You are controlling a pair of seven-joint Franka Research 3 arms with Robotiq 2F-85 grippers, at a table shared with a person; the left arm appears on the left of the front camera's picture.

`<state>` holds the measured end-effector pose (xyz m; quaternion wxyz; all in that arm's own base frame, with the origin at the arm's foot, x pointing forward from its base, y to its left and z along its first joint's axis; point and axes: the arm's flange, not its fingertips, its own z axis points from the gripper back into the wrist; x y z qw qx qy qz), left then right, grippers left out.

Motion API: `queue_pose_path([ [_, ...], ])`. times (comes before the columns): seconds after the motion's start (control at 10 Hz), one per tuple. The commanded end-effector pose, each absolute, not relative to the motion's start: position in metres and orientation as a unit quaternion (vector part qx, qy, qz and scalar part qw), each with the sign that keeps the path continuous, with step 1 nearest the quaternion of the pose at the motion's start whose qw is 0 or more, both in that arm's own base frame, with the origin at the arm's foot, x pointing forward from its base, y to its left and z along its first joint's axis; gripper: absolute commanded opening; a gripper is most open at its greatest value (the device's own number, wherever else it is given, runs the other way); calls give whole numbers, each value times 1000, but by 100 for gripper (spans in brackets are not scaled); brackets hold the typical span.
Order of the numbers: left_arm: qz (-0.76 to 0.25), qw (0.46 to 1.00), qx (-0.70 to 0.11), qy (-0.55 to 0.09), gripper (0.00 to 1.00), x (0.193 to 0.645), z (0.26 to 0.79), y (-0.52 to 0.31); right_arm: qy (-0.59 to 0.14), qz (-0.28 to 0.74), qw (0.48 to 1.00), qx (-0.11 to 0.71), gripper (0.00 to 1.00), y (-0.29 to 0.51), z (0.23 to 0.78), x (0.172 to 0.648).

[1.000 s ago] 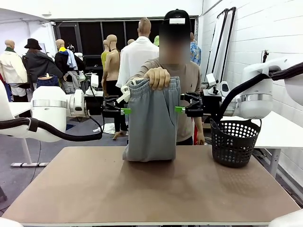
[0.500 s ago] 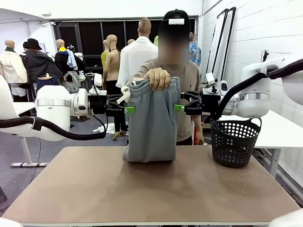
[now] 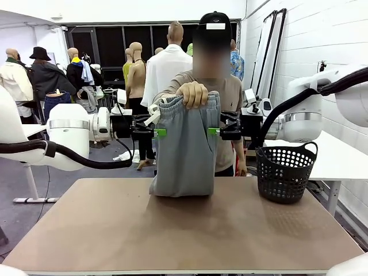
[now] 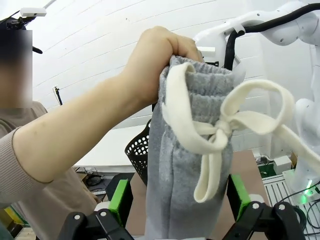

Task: Fold the training pants.
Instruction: Grab both ends of the Training pants handed by a person.

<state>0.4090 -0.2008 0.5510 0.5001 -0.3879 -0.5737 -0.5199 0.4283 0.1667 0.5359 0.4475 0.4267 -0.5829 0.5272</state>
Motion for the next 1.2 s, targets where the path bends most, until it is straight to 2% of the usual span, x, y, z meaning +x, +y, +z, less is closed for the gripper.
queue_pose_path([
  [0.0, -509, 496, -384, -590, 100, 416, 551, -212, -588, 508, 453, 437, 100, 176, 542, 436],
  [0.8, -513, 488, -396, -584, 100, 430, 552, -224, -565, 496, 474, 458, 100, 182, 539, 450],
  [0.9, -514, 488, -396, -584, 90, 430, 552, -225, -564, 496, 474, 460, 98, 184, 538, 451],
  [1.0, -514, 488, -398, -583, 71, 429, 552, -227, -560, 495, 475, 464, 88, 185, 538, 451],
  [1.1, -513, 487, -398, -585, 52, 429, 552, -227, -558, 495, 476, 465, 70, 185, 537, 452],
])
